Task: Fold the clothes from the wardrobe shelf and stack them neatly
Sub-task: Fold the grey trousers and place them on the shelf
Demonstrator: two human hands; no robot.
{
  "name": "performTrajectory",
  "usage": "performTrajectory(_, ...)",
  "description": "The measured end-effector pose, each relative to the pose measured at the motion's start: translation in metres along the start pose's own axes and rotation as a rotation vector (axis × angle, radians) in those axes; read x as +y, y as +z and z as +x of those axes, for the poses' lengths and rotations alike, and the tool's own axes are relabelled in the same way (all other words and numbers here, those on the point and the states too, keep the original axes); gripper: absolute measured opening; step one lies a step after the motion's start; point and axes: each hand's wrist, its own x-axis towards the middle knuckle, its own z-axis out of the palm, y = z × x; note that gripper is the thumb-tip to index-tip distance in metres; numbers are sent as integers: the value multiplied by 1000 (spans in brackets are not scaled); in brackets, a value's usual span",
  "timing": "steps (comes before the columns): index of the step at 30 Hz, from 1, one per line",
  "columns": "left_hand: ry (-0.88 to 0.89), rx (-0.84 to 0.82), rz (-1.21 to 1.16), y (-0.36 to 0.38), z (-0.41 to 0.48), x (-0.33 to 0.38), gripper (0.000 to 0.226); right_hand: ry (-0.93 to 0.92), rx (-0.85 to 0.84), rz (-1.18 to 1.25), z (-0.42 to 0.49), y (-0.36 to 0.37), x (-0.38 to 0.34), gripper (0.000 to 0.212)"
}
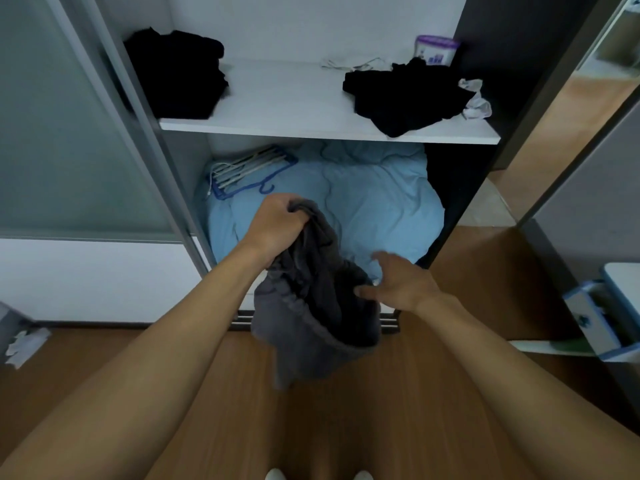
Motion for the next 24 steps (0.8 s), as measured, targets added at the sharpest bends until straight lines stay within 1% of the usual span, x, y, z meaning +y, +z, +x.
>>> performTrajectory(1, 34, -25, 16, 1, -1, 8, 22, -90, 40, 180, 3, -1, -9, 80)
performTrajectory(2, 58, -43, 24, 1, -2, 13, 22, -163, 38, 297, 7, -1, -18, 84)
performTrajectory(3, 72, -53, 18, -1, -2, 17, 24, -203, 11, 341, 11, 0, -24, 77)
performTrajectory(4, 74, -59, -3, -3, -2, 21, 24, -233, -16, 320, 15, 2, -28, 60)
performTrajectory(6, 79, -57, -44, -10, -3, 26, 18, -222, -35, 169, 19, 16, -31, 16)
performTrajectory(7, 85, -47, -47, -14, -3, 26, 16, -208, -4, 134, 20, 22, -30, 21)
performTrajectory(8, 84, -31, -32, -19, -2, 24, 18, -190, 53, 167, 22, 28, -29, 30)
performTrajectory(9, 83, -8, 0, -23, -2, 21, 24, -151, 111, 256, 23, 31, -31, 31)
performTrajectory(10, 83, 22, 51, -29, -1, 15, 31, -118, 181, 369, 23, 29, -33, 29)
performTrajectory(11, 76, 51, 123, -34, 0, 8, 34, -86, 257, 502, 22, 25, -37, 25)
performTrajectory(13, 26, 85, 284, -47, 0, -12, 32, -18, 397, 777, 22, 10, -47, 18)
performTrajectory(14, -3, 81, 343, -52, 0, -25, 31, -1, 432, 874, 21, 2, -51, 18)
performTrajectory(16, -63, 27, 400, -57, -7, -55, 33, -9, 424, 971, 17, -12, -60, 19)
performTrajectory(18, -124, -22, 404, -53, -18, -82, 34, -43, 388, 948, 13, -20, -70, 18)
performTrajectory(20, -181, -40, 404, -45, -27, -101, 29, -70, 372, 932, 9, -21, -78, 16)
performTrajectory(22, -232, -60, 419, -35, -34, -116, 22, -62, 360, 981, 7, -19, -84, 16)
performTrajectory(24, -304, -121, 388, -26, -41, -130, 18, -39, 369, 1040, 5, -16, -89, 16)
